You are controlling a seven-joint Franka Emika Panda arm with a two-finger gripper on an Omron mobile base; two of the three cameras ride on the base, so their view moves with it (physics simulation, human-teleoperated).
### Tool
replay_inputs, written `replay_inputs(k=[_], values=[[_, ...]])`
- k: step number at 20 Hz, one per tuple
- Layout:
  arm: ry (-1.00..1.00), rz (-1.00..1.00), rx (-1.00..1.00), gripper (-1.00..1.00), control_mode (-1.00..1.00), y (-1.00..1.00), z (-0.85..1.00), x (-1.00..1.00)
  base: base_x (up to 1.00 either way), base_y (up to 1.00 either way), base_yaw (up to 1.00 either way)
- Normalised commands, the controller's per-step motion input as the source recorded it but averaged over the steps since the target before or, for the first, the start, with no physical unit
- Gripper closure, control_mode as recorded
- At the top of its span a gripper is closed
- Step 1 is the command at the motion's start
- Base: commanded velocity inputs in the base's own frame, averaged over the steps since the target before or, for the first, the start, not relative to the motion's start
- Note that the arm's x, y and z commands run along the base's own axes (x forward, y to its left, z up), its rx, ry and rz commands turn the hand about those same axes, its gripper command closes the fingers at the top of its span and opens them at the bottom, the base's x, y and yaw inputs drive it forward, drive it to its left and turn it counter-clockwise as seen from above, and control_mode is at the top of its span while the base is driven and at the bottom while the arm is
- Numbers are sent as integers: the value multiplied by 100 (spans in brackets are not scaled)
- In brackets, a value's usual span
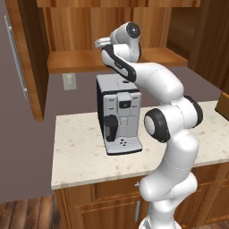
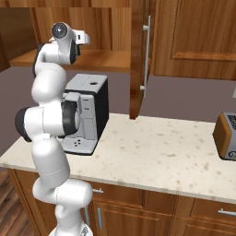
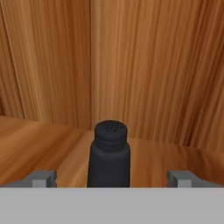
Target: Retrieve the shaker from the cabinet and place it next the steak on a plate on the dining table.
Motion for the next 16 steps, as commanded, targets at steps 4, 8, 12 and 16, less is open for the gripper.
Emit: replay_inputs(k=[4,8,12,16], values=[[0,0,3,-100,-100,4,-4,9,0,0,0],[0,0,3,-100,-100,0,-1,14,0,0,0],[0,0,0,-100,-100,1,-5,19,0,0,0],[0,0,0,-100,-100,3,-3,16,0,0,0]])
